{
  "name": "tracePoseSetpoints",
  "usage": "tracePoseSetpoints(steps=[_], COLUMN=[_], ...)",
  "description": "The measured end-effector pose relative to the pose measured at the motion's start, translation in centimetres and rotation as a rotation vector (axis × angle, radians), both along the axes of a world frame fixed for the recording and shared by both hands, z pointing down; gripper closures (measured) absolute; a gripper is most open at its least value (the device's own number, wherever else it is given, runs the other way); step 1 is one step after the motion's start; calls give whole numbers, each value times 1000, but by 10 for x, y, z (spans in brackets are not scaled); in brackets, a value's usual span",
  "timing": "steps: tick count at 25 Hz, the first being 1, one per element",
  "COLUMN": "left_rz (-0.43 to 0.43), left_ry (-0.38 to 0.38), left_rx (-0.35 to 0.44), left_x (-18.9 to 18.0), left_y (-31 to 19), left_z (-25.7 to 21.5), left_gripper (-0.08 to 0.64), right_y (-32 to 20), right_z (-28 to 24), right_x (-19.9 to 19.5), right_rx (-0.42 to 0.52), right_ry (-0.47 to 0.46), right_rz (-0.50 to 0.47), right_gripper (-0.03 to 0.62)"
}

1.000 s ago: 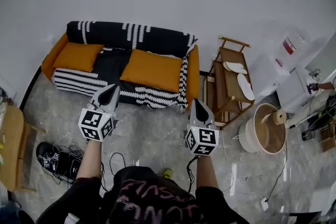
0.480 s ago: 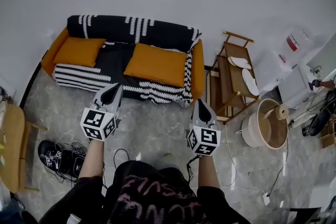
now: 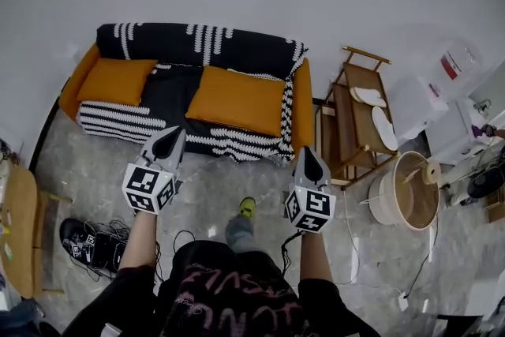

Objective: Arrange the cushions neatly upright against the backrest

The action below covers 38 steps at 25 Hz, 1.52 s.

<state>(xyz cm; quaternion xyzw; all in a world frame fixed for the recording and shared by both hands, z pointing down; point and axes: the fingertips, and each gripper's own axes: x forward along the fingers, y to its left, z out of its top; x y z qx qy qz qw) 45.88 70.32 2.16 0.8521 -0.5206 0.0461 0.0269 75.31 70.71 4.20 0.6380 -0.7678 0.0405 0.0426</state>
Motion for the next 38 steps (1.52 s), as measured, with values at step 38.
tracePoseSetpoints(steps=[38], left_rz=[-74], left_ry=[-48], left_rx=[-244], left_x=[17], left_y=[-380], left_z=[97], left_gripper=[557], right_y=[-392], right_z=[105], right_x=[48], right_rx=[-252], right_ry=[-29], right_rz=[-41], right_gripper=[578])
